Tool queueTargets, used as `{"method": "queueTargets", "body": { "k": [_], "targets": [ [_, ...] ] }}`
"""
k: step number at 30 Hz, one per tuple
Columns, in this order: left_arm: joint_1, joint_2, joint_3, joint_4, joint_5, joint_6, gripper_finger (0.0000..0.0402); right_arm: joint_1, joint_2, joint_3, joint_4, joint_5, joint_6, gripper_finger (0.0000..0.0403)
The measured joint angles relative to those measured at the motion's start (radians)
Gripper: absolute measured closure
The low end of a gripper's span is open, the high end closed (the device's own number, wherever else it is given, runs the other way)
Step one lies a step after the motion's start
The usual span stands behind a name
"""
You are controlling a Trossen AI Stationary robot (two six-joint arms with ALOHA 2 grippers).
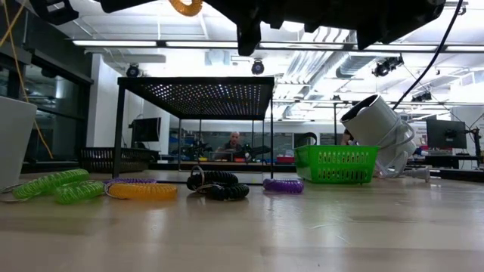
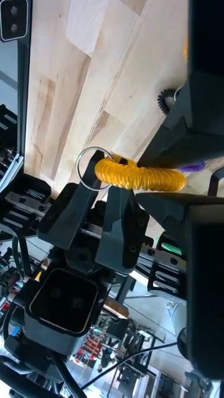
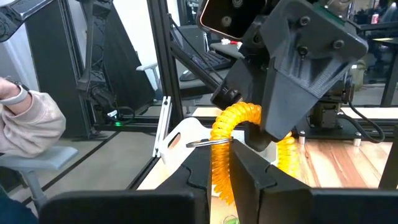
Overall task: Pick & Place Office Desk Supplies
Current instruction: Put the right yellow spring keychain into the gray bin
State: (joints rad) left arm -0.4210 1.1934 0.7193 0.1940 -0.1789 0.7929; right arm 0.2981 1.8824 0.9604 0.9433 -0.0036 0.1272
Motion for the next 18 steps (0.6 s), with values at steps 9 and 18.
{"method": "queueTargets", "body": {
  "k": [9, 18],
  "targets": [
    [0.0, 0.0, 0.0, 0.0, 0.0, 0.0, 0.0362, 0.0, 0.0, 0.0, -0.001, 0.0, 0.0, 0.0373],
    [0.0, 0.0, 0.0, 0.0, 0.0, 0.005, 0.0363, 0.0, 0.0, 0.0, -0.001, 0.0, 0.0, 0.0372]
  ]
}}
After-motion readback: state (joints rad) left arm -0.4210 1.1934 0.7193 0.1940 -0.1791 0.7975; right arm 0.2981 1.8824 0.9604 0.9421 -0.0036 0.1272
